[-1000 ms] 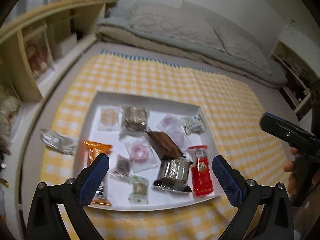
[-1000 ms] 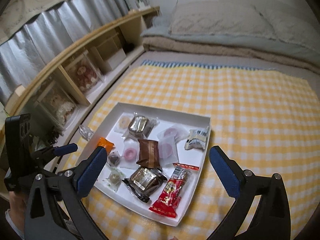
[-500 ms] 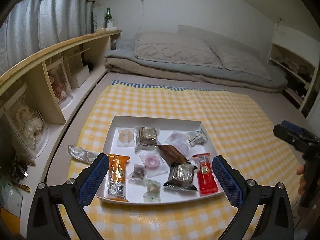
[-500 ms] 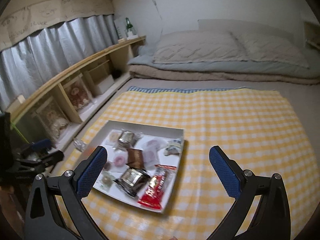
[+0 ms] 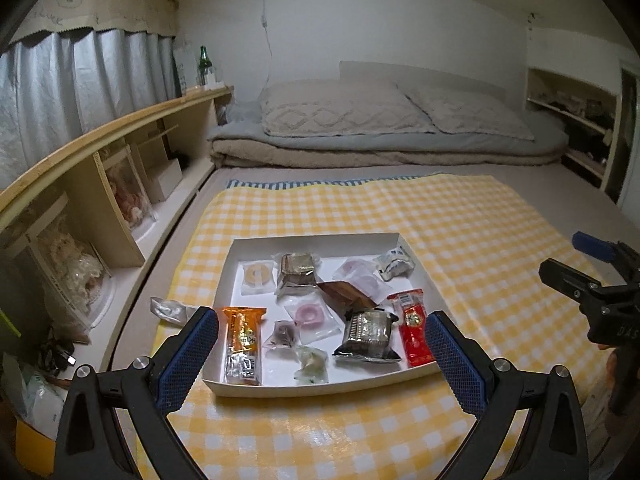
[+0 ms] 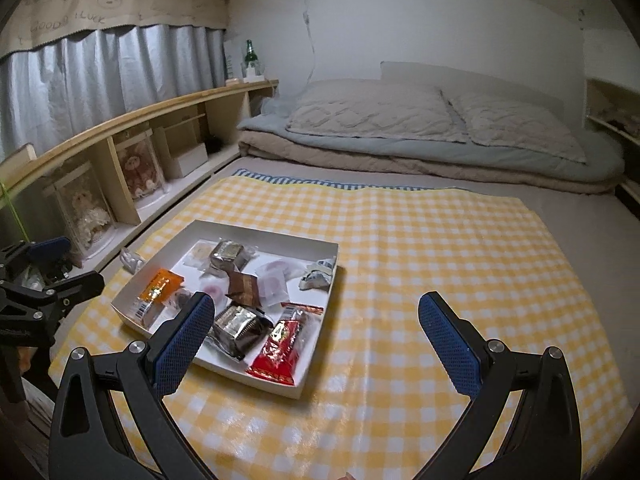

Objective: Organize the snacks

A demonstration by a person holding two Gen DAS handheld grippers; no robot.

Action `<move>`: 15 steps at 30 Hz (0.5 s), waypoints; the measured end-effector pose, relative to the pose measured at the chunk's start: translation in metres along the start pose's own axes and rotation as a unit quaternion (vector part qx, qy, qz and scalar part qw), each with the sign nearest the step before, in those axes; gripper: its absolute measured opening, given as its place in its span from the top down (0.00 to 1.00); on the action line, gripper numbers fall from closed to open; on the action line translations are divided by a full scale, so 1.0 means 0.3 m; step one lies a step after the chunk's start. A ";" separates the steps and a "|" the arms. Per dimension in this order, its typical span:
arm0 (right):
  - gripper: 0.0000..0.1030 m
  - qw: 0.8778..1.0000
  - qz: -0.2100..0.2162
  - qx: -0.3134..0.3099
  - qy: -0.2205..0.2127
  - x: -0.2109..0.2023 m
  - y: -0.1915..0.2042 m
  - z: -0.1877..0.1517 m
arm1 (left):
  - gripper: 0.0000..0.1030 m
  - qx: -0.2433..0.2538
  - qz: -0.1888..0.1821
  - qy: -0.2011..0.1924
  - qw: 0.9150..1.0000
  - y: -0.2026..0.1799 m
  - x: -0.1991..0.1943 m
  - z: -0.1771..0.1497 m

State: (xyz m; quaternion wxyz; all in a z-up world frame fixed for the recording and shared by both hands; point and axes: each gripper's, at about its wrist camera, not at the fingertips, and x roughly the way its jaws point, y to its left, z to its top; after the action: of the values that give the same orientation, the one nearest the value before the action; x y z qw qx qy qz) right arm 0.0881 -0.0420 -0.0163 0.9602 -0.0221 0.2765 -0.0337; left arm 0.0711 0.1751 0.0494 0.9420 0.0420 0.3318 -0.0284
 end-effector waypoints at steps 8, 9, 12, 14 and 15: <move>0.00 1.000 -0.018 -0.001 -0.009 -0.022 -0.012 -0.039 | 0.00 0.007 0.011 -0.011 1.000 -0.029 -0.017 -0.051; 0.00 1.000 -0.019 -0.001 -0.010 -0.023 -0.014 -0.040 | 0.00 0.007 0.012 -0.011 1.000 -0.031 -0.018 -0.053; 0.00 1.000 -0.021 -0.006 -0.013 -0.028 -0.008 -0.044 | 0.00 0.006 0.012 -0.011 1.000 -0.029 -0.018 -0.053; 0.00 1.000 -0.021 -0.006 -0.013 -0.029 -0.007 -0.046 | 0.00 0.005 0.014 -0.012 1.000 -0.030 -0.017 -0.051; 0.00 1.000 -0.021 -0.006 -0.013 -0.029 -0.006 -0.046 | 0.00 0.005 0.014 -0.012 1.000 -0.032 -0.015 -0.052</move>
State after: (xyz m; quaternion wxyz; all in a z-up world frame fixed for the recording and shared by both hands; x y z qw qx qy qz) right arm 0.0734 -0.0434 -0.0233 0.9626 -0.0340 0.2639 -0.0520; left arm 0.0572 0.1673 0.0397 0.9461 0.0509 0.3194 -0.0169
